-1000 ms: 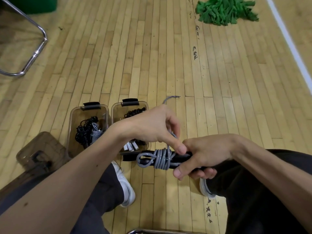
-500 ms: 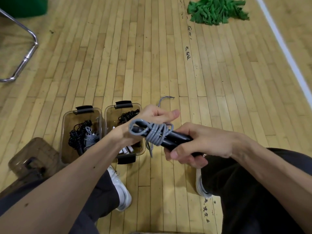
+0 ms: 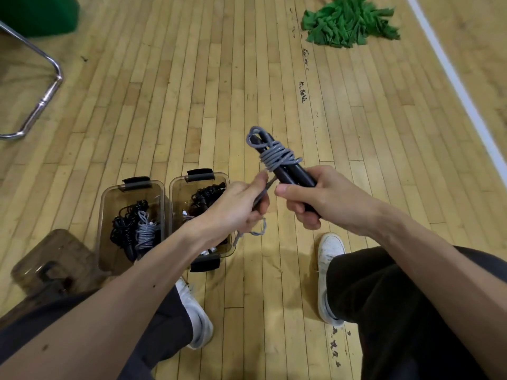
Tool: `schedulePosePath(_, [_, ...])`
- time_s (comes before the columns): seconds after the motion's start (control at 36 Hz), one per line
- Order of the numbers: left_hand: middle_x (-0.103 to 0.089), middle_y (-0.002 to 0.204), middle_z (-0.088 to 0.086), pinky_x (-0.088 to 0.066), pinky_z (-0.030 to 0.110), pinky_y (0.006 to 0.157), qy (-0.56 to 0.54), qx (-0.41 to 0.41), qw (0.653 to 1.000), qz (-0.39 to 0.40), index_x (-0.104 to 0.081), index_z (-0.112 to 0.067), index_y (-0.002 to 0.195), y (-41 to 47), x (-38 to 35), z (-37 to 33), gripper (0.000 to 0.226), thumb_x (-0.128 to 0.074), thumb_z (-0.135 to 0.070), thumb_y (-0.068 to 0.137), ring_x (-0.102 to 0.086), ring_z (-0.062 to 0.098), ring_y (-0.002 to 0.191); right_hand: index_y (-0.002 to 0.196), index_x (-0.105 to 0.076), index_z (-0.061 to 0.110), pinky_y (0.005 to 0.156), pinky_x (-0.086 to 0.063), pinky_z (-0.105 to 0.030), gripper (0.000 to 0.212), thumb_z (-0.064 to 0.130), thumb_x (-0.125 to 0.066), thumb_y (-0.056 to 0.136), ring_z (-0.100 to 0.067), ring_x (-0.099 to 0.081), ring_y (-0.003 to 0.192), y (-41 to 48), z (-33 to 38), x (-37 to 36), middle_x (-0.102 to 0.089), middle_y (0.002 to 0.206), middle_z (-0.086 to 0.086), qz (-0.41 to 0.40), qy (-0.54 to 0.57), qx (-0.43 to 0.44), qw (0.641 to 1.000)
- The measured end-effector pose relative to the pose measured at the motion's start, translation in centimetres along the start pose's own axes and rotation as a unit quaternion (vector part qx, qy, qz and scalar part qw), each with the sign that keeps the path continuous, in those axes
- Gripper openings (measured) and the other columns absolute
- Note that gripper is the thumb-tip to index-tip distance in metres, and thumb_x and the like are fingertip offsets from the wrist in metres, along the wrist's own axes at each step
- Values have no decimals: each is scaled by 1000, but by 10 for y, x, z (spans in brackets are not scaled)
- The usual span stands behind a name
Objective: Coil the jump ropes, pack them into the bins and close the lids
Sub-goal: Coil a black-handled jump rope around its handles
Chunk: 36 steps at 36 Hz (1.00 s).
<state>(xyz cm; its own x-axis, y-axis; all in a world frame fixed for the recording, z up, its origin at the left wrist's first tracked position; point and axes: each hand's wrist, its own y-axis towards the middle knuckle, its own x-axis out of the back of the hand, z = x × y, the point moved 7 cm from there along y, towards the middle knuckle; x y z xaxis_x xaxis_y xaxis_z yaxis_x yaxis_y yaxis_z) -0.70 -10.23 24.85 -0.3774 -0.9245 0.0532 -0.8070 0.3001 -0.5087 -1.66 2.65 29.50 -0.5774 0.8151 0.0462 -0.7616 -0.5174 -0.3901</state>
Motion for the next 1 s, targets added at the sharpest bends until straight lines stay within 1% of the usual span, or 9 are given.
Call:
schedulePosePath(0.19, [-44, 53, -2, -34, 24, 47, 44, 27, 999, 12, -54, -13, 83, -5, 3, 7, 52, -32, -55, 104, -38, 13, 47, 80, -51, 8, 47, -43, -28, 25, 19, -62, 100, -17, -47, 46, 7, -12, 16, -51, 60, -4, -65, -50, -6, 997])
schedulePosePath(0.28, [-38, 53, -5, -33, 27, 52, 150, 9, 989, 8, -55, -17, 84, -11, 4, 0, 47, -32, -53, 105, -34, 10, 45, 82, -53, 8, 48, -44, -27, 24, 21, -62, 100, -13, -48, 46, 10, -23, 23, -53, 59, -2, -72, -118, -19, 990])
schedulePosePath(0.44, [-47, 64, -5, -30, 30, 53, 389, -59, 919, 2, -53, -15, 85, -32, -5, -18, 37, -41, -43, 105, -41, 12, 53, 88, -54, 7, 47, -42, -29, 23, 25, -62, 99, -14, -47, 49, 18, -49, 14, -53, 64, -5, -35, -173, -71, 982])
schedulePosePath(0.56, [-45, 70, -5, -29, 32, 56, 526, -69, 848, 10, -48, -18, 88, -33, -6, -16, 30, -39, -40, 107, -42, 10, 60, 89, -54, 6, 47, -43, -31, 22, 23, -62, 100, -18, -49, 51, 19, -59, 4, -53, 65, -6, 0, -179, -111, 978])
schedulePosePath(0.64, [-42, 71, -6, -37, 32, 62, 602, -96, 793, 21, -50, -17, 95, -34, -7, -16, 23, -40, -34, 107, -47, 17, 65, 86, -55, 6, 44, -43, -26, 22, 22, -62, 100, -13, -50, 45, 18, -67, -6, -55, 58, -1, 45, -199, -156, 966])
schedulePosePath(0.69, [-46, 73, -4, -38, 30, 60, 625, -108, 773, 27, -52, -18, 93, -35, -4, -18, 23, -43, -34, 107, -53, 19, 69, 86, -54, 7, 46, -44, -27, 21, 22, -62, 100, -13, -49, 45, 16, -72, -15, -54, 59, -1, 88, -203, -189, 957])
schedulePosePath(0.81, [-55, 78, -5, -37, 29, 59, 628, -126, 767, 36, -60, -18, 93, -34, 2, -22, 26, -50, -40, 103, -60, 19, 77, 90, -54, 10, 47, -44, -27, 18, 23, -62, 99, -14, -48, 48, 11, -74, -25, -53, 63, -2, 140, -198, -228, 943])
schedulePosePath(0.89, [-64, 82, -4, -45, 31, 64, 624, -152, 766, 36, -69, -21, 100, -34, 7, -29, 28, -57, -45, 98, -62, 17, 81, 88, -55, 11, 48, -42, -26, 18, 23, -63, 99, -13, -46, 48, 9, -73, -32, -52, 61, -1, 171, -192, -240, 936])
schedulePosePath(1.0, [-65, 80, -7, -48, 33, 70, 583, -186, 790, 36, -70, -24, 94, -34, 9, -33, 26, -64, -49, 92, -61, 16, 82, 86, -56, 12, 49, -42, -27, 20, 25, -66, 97, -13, -46, 47, 5, -73, -39, -53, 61, 0, 202, -201, -244, 927])
